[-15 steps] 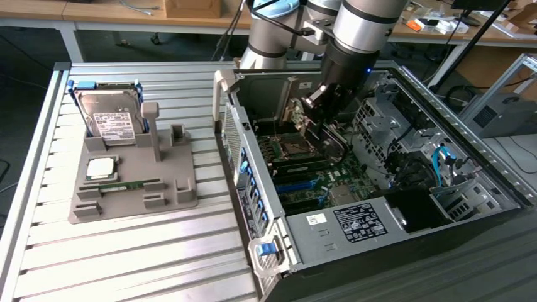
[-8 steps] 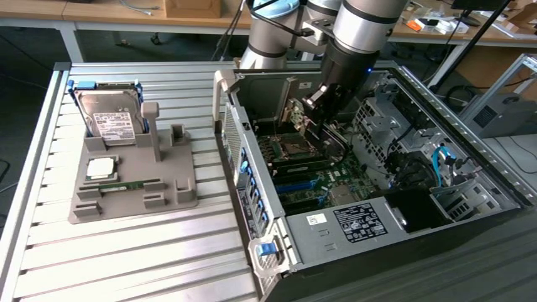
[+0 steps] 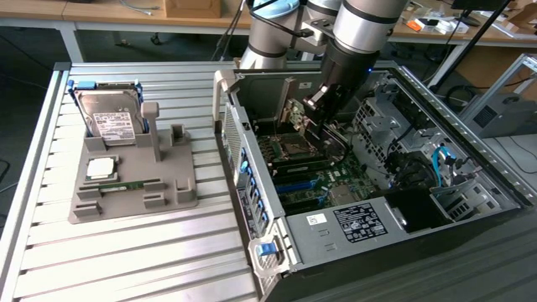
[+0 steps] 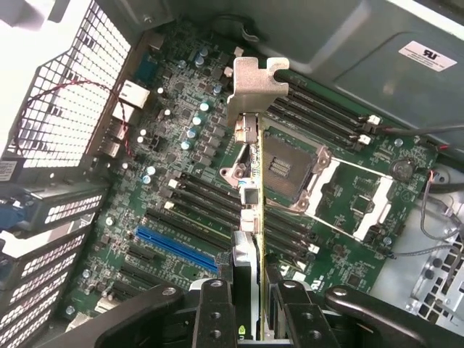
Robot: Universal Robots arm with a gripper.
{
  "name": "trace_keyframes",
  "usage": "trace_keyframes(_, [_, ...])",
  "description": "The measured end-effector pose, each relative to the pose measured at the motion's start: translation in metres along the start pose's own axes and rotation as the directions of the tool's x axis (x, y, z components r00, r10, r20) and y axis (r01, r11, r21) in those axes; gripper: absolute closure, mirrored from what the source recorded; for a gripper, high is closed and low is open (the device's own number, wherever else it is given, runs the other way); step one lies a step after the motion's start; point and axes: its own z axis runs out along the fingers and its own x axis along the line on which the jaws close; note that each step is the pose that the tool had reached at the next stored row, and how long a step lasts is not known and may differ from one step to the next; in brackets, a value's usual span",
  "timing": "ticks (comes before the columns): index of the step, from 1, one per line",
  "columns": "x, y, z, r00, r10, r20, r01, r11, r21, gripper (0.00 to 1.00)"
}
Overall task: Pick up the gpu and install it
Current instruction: 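Insert the gpu into the slot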
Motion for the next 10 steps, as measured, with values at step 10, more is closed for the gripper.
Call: trace_keyframes(10, [0.0000,0.0000,0.0000,0.9989,-0.046,-0.0006,0.046,0.9989,-0.0012,0.73])
